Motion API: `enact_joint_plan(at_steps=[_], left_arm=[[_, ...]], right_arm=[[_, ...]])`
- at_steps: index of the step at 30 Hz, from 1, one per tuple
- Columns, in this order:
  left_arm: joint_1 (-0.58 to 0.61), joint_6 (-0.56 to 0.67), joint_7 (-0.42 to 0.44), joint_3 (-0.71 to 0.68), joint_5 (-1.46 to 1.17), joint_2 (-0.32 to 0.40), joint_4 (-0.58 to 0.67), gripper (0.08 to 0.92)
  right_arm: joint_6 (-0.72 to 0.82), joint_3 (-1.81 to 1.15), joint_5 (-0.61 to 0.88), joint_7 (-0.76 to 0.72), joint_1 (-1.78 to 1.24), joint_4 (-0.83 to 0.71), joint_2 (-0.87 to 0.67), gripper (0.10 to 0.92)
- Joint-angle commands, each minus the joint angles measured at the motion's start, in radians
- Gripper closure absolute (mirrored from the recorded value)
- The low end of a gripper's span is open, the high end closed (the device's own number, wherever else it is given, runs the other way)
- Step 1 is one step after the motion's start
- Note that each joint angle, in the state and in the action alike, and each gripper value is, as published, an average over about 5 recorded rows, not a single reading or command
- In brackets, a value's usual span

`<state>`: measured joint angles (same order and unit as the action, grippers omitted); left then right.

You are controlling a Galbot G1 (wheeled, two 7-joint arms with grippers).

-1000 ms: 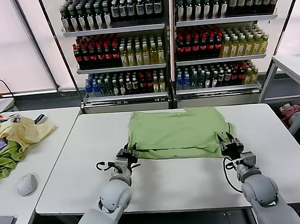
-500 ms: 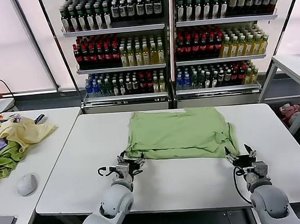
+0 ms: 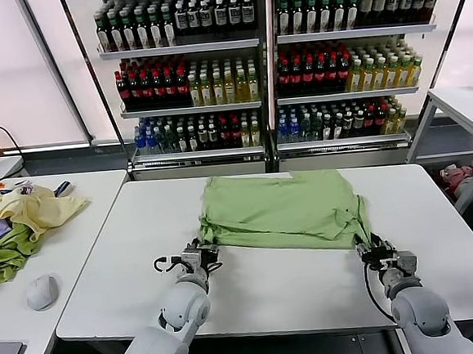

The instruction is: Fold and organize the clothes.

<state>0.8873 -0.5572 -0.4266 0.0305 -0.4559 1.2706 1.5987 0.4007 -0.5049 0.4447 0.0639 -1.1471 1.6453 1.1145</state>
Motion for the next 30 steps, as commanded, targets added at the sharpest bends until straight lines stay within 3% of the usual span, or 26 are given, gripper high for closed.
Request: enact_joint_plan(at_steps=[1,10,15,22,30], left_arm=[[-0.009,-0.019,-0.009,0.0,-0.024,0.003,-0.027,0.646],[0.018,-0.005,-0.006,0.006,-0.038,-0.012,0.021,0.87],[0.127,0.0,-0.006,0.032,-0.022,-0.046,0.179,0.877],[0.365,-0.008,-0.002,0.064,0.041,-0.081,0.436,0.877],[0.639,-0.012,0.014,0.112,0.126,-0.091,0.634,0.877]], right_arm=[[0.024,0.011,0.022,-0.002,0.009,-0.021,0.001,0.738],[0.012,0.0,0.023,-0.046,-0.021,0.008,-0.018,0.856],[0.001,-0.049,0.023,-0.065,-0.101,0.095,-0.049,0.858],[-0.002,-0.128,0.009,-0.078,-0.294,0.274,-0.073,0.858],[-0.015,-0.216,-0.075,-0.094,-0.493,0.43,-0.058,0.858]])
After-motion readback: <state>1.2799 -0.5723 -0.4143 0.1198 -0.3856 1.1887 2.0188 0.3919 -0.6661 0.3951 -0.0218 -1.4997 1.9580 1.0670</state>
